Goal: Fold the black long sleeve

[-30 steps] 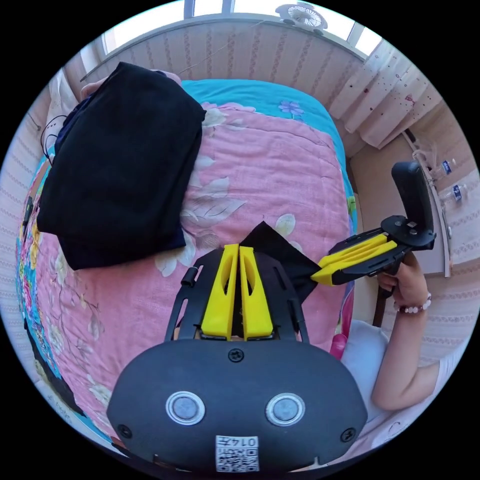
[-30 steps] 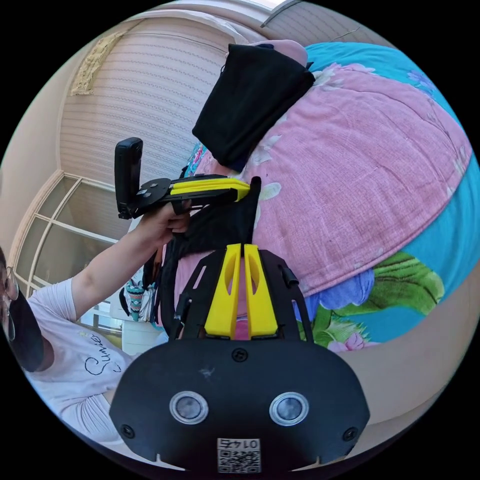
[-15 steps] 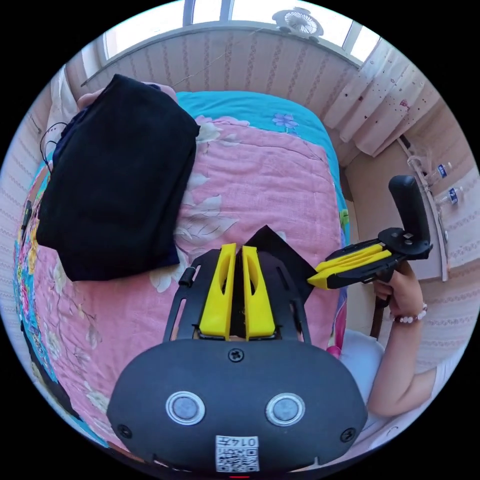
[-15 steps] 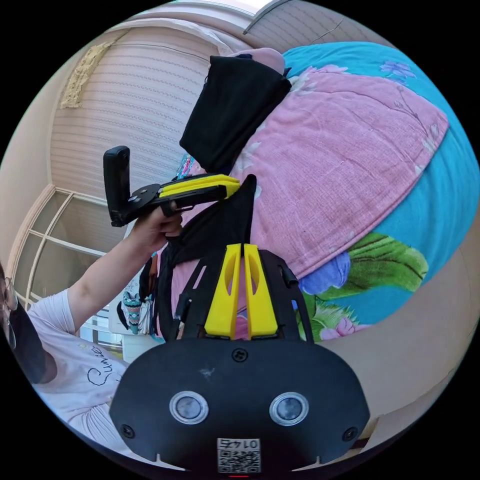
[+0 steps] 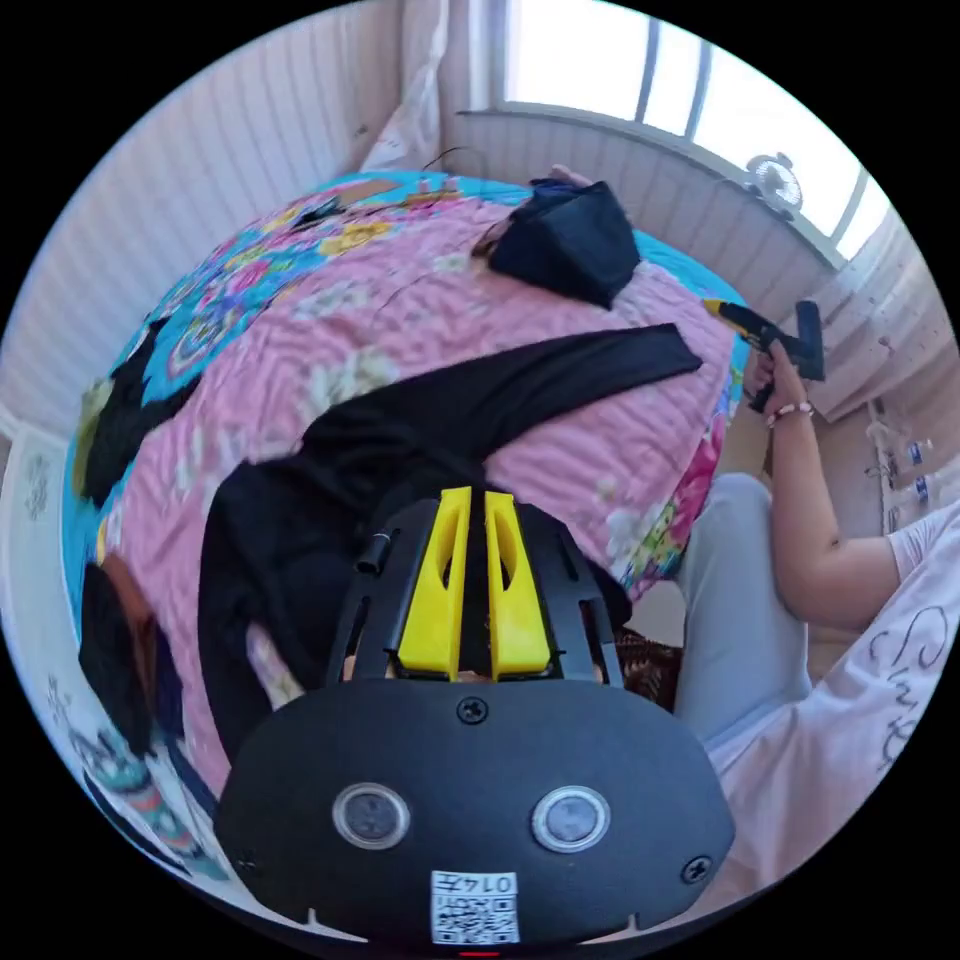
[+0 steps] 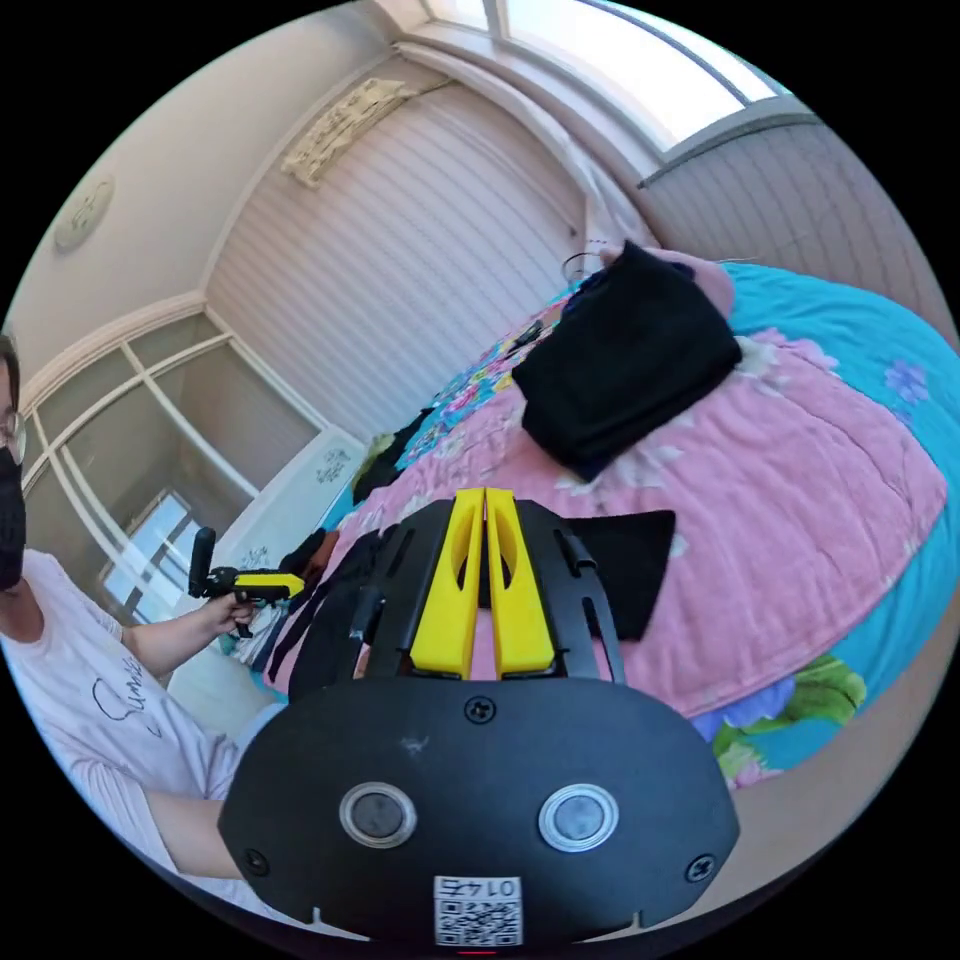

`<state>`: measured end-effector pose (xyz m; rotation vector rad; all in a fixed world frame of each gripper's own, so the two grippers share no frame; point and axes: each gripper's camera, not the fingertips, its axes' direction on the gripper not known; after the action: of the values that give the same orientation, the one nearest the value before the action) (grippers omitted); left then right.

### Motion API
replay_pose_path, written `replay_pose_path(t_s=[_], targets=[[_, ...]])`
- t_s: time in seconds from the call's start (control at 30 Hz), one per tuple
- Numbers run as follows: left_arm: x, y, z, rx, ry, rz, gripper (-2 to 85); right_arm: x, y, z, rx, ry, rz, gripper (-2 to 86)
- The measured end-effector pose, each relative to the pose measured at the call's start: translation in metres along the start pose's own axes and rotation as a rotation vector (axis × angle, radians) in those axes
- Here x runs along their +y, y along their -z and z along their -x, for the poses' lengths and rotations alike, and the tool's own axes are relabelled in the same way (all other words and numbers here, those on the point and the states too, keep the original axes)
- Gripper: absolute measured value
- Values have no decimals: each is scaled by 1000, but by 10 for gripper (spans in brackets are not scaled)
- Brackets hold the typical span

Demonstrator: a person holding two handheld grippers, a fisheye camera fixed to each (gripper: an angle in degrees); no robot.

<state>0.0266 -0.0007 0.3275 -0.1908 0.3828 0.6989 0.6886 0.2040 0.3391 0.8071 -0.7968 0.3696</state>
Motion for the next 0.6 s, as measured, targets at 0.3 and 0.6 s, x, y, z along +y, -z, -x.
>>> replay_pose_path(t_s=[0.3,0.6], targets=[[309,59,151,58,776,-264,3,114,-295,306,-356,318,662,-3],[471,68,243,-67,979,-301,44,245,-502,567,-397,645,916,4]])
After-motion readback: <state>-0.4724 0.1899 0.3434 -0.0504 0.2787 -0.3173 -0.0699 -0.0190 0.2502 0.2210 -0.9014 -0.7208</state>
